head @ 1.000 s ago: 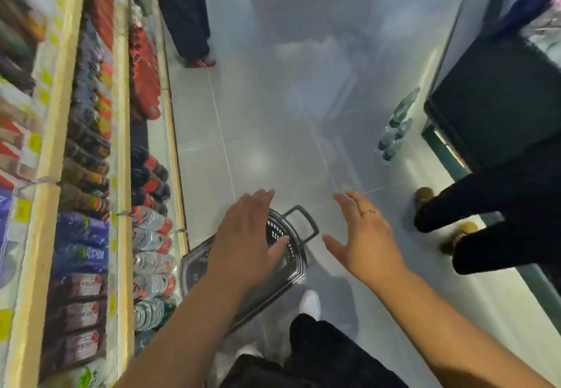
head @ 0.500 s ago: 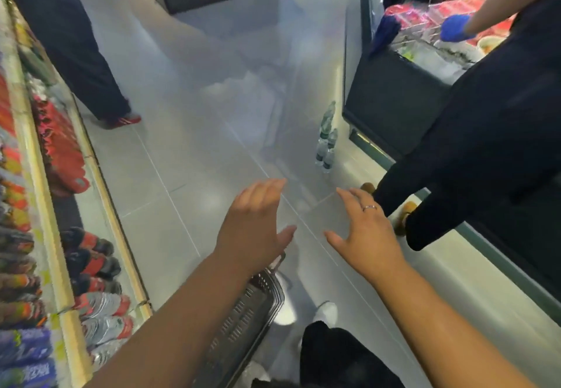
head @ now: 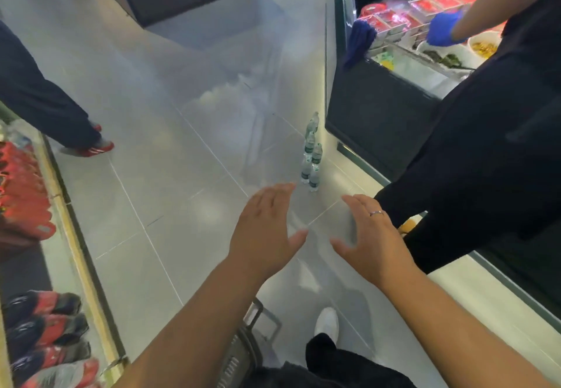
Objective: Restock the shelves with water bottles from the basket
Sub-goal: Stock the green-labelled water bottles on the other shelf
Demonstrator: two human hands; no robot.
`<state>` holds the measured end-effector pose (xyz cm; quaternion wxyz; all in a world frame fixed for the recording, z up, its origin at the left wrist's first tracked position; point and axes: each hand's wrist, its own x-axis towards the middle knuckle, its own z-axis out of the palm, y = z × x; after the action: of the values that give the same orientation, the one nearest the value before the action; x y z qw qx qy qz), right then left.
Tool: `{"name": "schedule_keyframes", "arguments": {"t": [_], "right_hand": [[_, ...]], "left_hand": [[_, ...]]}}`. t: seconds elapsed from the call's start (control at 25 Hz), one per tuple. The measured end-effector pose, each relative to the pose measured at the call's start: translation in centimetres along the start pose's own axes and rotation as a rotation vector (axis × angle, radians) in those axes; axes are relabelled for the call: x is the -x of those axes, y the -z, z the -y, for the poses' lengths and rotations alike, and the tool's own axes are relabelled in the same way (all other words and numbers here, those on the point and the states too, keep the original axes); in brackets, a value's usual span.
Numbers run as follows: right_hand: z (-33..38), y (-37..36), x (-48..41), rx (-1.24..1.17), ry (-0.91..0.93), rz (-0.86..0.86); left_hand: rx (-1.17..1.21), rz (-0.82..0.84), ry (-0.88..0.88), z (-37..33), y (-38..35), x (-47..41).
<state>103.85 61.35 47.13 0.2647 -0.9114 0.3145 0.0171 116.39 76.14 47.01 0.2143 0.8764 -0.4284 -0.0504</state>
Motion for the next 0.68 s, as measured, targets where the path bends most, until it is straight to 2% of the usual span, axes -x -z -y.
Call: {"name": "schedule_keyframes", "arguments": {"t": [0.2,0.4,0.68], "right_hand": [[-0.9,2.9,-7.7,-0.016,0.027,0.084],[-0.9,3.3,-15.2,-0.052,0.037,0.109],[-0.9,0.8,-31.7,-0.227,-0.245,0.129]], "left_hand": [[0.069,0.043,0.094,-0.2,-1.2,-7.7],[0.108,0.049,0.091,1.9,-1.7,-16.3],[0.178,0.314,0.094,10.0,-6.6,-32.3]]}}
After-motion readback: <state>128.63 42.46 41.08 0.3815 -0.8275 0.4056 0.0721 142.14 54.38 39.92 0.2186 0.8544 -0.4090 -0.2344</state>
